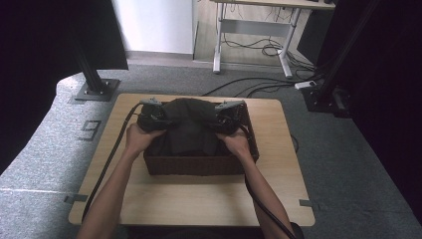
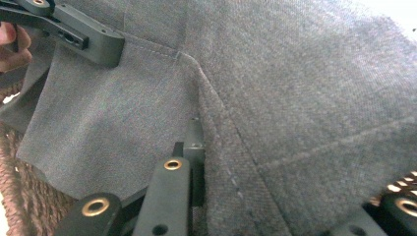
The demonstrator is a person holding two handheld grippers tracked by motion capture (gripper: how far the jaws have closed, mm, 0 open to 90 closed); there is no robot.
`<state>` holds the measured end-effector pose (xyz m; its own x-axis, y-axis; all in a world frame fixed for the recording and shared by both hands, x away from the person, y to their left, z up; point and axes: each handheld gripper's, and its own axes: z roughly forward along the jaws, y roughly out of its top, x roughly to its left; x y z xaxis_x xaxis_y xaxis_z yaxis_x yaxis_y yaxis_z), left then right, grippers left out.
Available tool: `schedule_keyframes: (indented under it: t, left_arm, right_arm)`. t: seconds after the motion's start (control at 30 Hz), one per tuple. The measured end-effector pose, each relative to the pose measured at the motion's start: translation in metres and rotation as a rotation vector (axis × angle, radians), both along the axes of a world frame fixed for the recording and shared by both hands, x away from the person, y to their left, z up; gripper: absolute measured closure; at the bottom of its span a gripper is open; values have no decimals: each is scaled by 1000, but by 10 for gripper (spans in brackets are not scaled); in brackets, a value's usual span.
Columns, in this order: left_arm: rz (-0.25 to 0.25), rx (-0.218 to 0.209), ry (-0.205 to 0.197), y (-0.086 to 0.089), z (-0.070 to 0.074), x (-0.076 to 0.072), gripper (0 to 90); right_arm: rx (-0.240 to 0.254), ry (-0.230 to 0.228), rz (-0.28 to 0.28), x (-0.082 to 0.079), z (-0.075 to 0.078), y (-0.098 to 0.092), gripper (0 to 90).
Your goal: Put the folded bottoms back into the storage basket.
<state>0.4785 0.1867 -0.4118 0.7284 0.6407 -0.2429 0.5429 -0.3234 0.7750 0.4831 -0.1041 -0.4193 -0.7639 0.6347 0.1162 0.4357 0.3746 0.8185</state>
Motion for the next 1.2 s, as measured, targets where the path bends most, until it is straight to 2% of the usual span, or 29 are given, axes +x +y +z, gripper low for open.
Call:
schedule_keyframes:
  t: [0.1,0.23,0.4,0.53,0.8,0.87,0.97,1.03,1.13,1.2]
  left_arm:
    - [-3,14,8,-5,-4,0,645]
    - [-22,-14,28,-20,-12,2,646]
    - [-42,10,50,-45,-18,4,646]
    - [-37,23,75,-48,-19,5,645]
    - [4,138,96,-32,-15,6,640]
    - [12,148,103,-35,-19,8,636]
    - [28,165,106,-43,-23,12,621]
    - [55,210,87,-48,-24,15,575]
    - [133,312,68,-50,-26,18,458]
    - [175,331,66,-47,-23,18,386]
  right_arm:
    - [-16,19,-2,0,-4,0,710]
    - [-29,33,-25,-2,-5,-13,709]
    - [-53,61,-54,-3,-8,-35,709]
    - [-53,90,-67,-1,-11,-42,707]
    - [-73,114,-36,7,-14,-16,700]
    - [-82,120,-42,9,-17,-13,693]
    - [-87,154,-77,12,-20,-17,672]
    - [-96,174,-107,15,-22,-22,616]
    - [-125,178,-149,19,-24,-26,479]
    - [-130,165,-191,22,-27,-30,374]
